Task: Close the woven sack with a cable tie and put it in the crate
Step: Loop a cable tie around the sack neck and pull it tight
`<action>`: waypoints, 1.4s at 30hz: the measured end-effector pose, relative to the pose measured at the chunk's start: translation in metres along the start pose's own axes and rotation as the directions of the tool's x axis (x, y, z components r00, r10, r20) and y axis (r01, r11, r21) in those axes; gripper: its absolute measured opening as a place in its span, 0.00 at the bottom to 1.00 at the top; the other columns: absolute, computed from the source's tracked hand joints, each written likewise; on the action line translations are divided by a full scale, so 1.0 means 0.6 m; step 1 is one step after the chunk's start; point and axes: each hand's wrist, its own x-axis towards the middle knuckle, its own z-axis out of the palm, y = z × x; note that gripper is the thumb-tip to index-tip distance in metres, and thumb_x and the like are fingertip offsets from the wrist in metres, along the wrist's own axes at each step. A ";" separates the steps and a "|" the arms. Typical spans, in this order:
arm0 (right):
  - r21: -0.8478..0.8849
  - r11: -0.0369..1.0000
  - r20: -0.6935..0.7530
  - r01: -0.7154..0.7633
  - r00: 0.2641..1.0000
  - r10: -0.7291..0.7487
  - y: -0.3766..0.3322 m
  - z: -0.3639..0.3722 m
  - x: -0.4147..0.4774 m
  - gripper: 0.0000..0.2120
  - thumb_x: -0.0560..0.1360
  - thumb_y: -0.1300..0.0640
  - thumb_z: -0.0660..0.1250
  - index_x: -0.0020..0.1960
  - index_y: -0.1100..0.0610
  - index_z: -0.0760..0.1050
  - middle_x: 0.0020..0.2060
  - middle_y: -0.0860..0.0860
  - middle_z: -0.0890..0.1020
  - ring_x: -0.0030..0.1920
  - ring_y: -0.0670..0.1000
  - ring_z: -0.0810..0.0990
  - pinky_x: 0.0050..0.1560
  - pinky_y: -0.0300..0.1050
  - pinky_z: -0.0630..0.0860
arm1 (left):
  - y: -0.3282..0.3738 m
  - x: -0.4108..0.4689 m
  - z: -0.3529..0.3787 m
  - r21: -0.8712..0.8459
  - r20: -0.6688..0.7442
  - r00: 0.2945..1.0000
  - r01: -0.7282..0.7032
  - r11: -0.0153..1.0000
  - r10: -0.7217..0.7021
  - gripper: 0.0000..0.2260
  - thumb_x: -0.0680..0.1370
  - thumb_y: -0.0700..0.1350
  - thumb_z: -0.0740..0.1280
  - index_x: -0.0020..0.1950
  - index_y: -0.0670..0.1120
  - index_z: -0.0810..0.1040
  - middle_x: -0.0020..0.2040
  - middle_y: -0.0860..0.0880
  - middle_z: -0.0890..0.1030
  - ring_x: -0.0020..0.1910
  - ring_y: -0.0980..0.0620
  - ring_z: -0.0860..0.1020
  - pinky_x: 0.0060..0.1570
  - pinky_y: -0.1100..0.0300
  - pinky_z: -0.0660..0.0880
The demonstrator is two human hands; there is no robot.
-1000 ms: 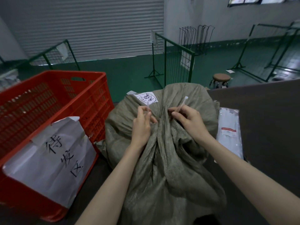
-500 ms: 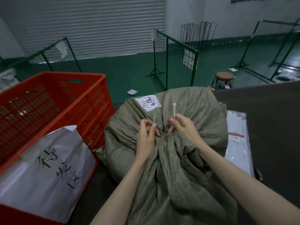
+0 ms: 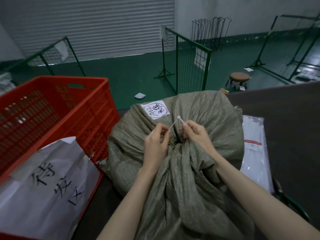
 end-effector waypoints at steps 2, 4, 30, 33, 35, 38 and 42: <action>0.047 0.999 0.012 -0.022 1.000 0.022 -0.003 -0.004 0.001 0.16 0.80 0.61 0.57 0.33 0.55 0.69 0.23 0.45 0.70 0.24 0.40 0.67 0.30 0.34 0.64 | -0.004 -0.002 0.000 0.041 -0.008 0.999 -0.049 0.998 0.049 0.03 0.76 0.39 0.67 0.43 0.41 0.76 0.37 0.50 0.78 0.35 0.62 0.70 0.38 0.73 0.65; 0.116 0.990 0.064 -0.080 0.995 0.073 -0.008 -0.009 0.005 0.19 0.81 0.59 0.55 0.31 0.57 0.65 0.23 0.48 0.68 0.24 0.41 0.65 0.29 0.35 0.63 | -0.007 -0.004 0.001 0.061 -0.030 0.997 -0.067 0.996 0.069 0.03 0.76 0.39 0.67 0.43 0.41 0.76 0.38 0.48 0.78 0.35 0.62 0.69 0.38 0.70 0.65; 0.384 0.847 0.412 -0.367 0.889 0.199 -0.021 -0.027 0.002 0.19 0.71 0.55 0.57 0.21 0.53 0.64 0.19 0.49 0.65 0.24 0.47 0.64 0.37 0.44 0.63 | 0.014 -0.002 -0.004 0.061 0.003 0.985 -0.173 0.983 0.173 0.03 0.76 0.39 0.67 0.42 0.42 0.76 0.39 0.47 0.78 0.38 0.60 0.70 0.42 0.64 0.68; 0.377 0.838 0.427 -0.394 0.877 0.221 -0.023 -0.028 0.003 0.19 0.70 0.55 0.58 0.21 0.54 0.63 0.18 0.49 0.64 0.23 0.48 0.63 0.33 0.40 0.65 | 0.018 0.001 -0.005 0.055 0.029 0.980 -0.196 0.979 0.195 0.03 0.76 0.39 0.67 0.43 0.41 0.77 0.39 0.47 0.78 0.38 0.59 0.71 0.42 0.64 0.69; 0.362 0.844 0.435 -0.395 0.873 0.221 -0.025 -0.028 0.005 0.19 0.70 0.55 0.58 0.20 0.54 0.63 0.18 0.49 0.64 0.23 0.47 0.63 0.31 0.39 0.64 | 0.021 0.004 -0.005 0.029 0.023 0.982 -0.189 0.982 0.188 0.03 0.76 0.39 0.67 0.42 0.41 0.78 0.39 0.46 0.79 0.38 0.57 0.73 0.43 0.66 0.69; 0.325 0.858 0.448 -0.397 0.864 0.230 -0.030 -0.027 0.006 0.22 0.74 0.59 0.58 0.21 0.57 0.62 0.17 0.50 0.64 0.22 0.47 0.63 0.29 0.37 0.64 | 0.022 0.008 -0.005 -0.071 -0.007 0.995 -0.095 0.993 0.095 0.02 0.74 0.39 0.69 0.42 0.41 0.79 0.39 0.47 0.81 0.38 0.58 0.76 0.43 0.66 0.71; 0.269 0.863 0.437 -0.427 0.853 0.286 -0.042 -0.023 0.005 0.23 0.77 0.63 0.55 0.23 0.57 0.61 0.17 0.50 0.62 0.22 0.47 0.61 0.28 0.38 0.62 | 0.024 0.014 -0.006 -0.196 0.061 0.997 0.049 0.979 -0.038 0.02 0.73 0.39 0.69 0.45 0.43 0.79 0.38 0.54 0.81 0.34 0.61 0.76 0.43 0.60 0.75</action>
